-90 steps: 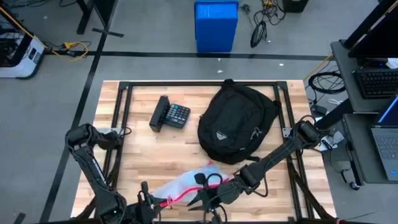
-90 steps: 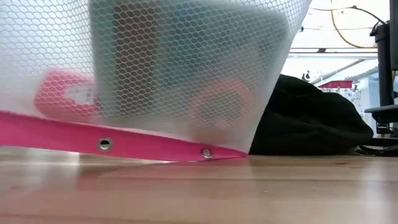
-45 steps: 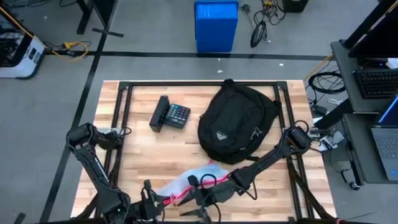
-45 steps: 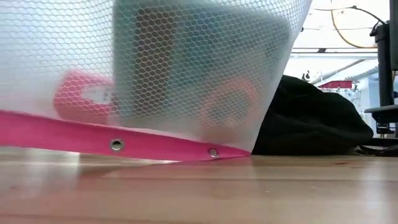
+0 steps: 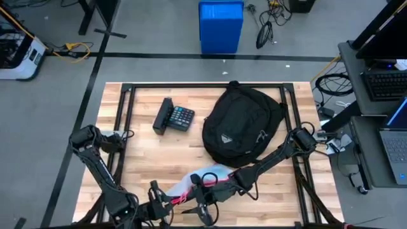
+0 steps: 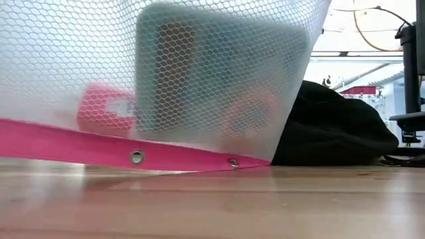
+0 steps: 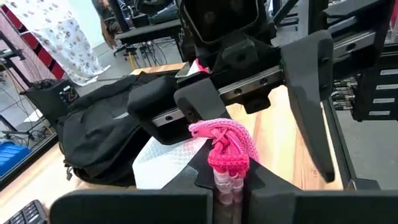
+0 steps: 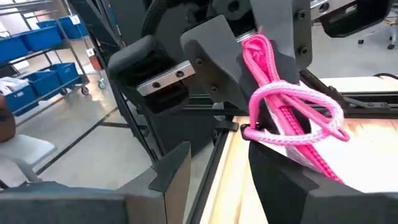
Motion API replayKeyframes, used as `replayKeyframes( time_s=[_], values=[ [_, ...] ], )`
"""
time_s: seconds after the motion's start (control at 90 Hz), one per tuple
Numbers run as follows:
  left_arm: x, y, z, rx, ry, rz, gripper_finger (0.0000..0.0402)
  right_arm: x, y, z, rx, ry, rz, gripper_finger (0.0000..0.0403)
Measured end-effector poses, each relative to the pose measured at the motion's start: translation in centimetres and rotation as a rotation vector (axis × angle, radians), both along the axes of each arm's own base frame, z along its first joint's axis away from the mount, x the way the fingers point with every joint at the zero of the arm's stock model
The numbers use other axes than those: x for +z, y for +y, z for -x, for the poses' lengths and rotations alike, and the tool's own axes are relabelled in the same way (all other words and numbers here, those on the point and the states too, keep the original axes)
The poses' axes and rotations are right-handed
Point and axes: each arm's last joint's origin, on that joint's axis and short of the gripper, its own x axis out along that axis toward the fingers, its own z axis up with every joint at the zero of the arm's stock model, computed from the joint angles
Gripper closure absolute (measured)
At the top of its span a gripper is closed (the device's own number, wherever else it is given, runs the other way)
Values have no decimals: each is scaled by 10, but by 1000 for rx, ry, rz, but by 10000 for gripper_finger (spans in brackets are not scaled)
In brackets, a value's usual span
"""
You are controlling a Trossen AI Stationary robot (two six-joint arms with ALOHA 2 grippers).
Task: Unpack backpack
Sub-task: Open the white zip bag
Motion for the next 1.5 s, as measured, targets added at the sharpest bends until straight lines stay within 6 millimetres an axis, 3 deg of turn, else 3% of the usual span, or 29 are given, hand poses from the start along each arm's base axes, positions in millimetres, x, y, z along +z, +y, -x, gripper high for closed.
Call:
replayKeyframes(
  time_s=[0.289,0.556,0.933,1.089,1.222,1.5],
  values=[
    [-1,0,0,-4,6,0,401,-6,-6,-1,-60,93,-31,255],
    [-1,-1,0,-5,3,3,401,-5,-7,-2,-62,63,-18,259],
    [-1,-1,0,-5,4,2,401,-8,-8,-2,-55,92,7,360],
    [-1,-1,0,-6,4,2,401,-9,-8,-2,-52,95,14,384],
    [-1,-1,1,-8,4,3,401,-9,-3,1,-21,99,12,379],
    [-1,-1,0,-7,4,3,401,-10,1,3,-8,107,16,325]
  ],
)
